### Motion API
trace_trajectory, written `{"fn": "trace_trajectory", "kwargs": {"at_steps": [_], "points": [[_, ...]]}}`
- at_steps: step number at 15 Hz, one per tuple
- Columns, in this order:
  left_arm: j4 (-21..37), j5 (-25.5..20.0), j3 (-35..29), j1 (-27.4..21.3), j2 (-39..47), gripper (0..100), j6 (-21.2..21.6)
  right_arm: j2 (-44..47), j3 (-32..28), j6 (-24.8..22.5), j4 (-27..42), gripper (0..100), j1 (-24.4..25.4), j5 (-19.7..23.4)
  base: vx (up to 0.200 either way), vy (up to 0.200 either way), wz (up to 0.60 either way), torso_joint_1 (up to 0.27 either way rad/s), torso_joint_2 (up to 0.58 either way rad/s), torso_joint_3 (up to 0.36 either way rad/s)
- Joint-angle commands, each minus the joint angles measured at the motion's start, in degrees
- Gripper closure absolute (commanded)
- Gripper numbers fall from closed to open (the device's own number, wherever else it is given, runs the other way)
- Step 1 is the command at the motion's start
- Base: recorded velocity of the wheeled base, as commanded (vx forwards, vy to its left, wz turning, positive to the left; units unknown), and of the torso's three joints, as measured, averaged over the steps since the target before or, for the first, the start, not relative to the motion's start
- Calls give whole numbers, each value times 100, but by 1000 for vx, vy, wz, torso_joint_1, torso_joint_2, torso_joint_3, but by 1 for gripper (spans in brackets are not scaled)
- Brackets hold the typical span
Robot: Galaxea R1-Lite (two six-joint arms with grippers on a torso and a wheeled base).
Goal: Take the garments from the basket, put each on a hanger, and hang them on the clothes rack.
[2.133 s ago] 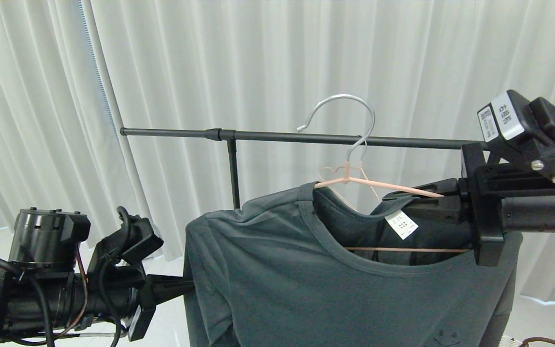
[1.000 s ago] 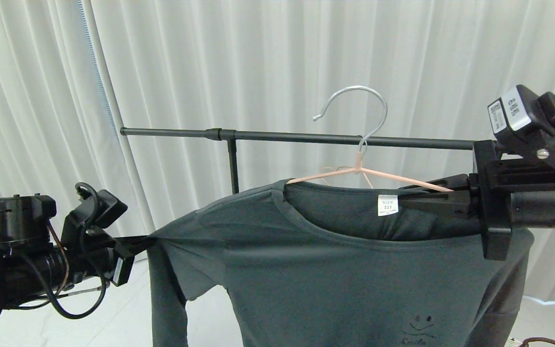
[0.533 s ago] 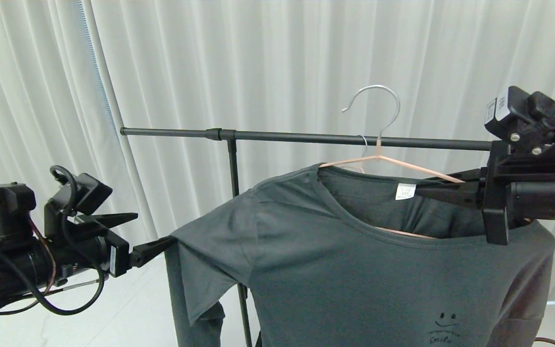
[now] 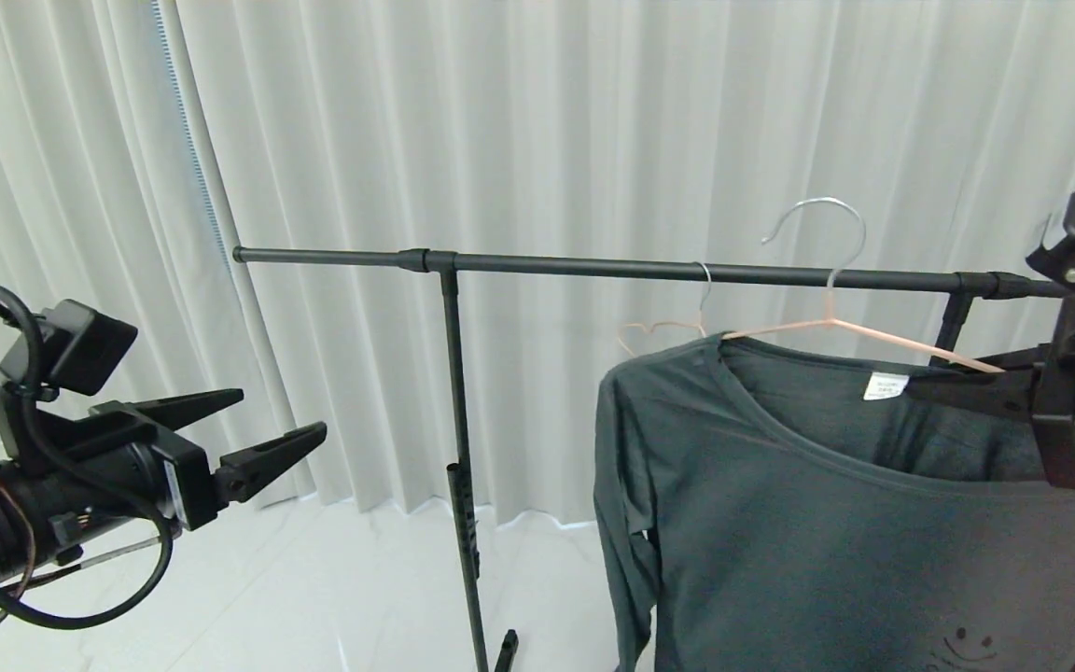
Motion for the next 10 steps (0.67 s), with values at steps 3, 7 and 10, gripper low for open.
{"fn": "trace_trajectory", "kwargs": {"at_steps": [3, 7, 10], "points": [[0, 799, 189, 0, 99, 0, 190, -980, 650, 8, 388, 100, -890, -67, 0, 0, 0, 0, 0, 0], [0, 1573, 373, 18, 275, 0, 445, -1402, 913, 8, 775, 100, -2067, -75, 0, 0, 0, 0, 0, 0], [0, 2074, 382, 18, 371, 0, 454, -1358, 913, 8, 766, 100, -2727, -58, 0, 0, 0, 0, 0, 0]]}}
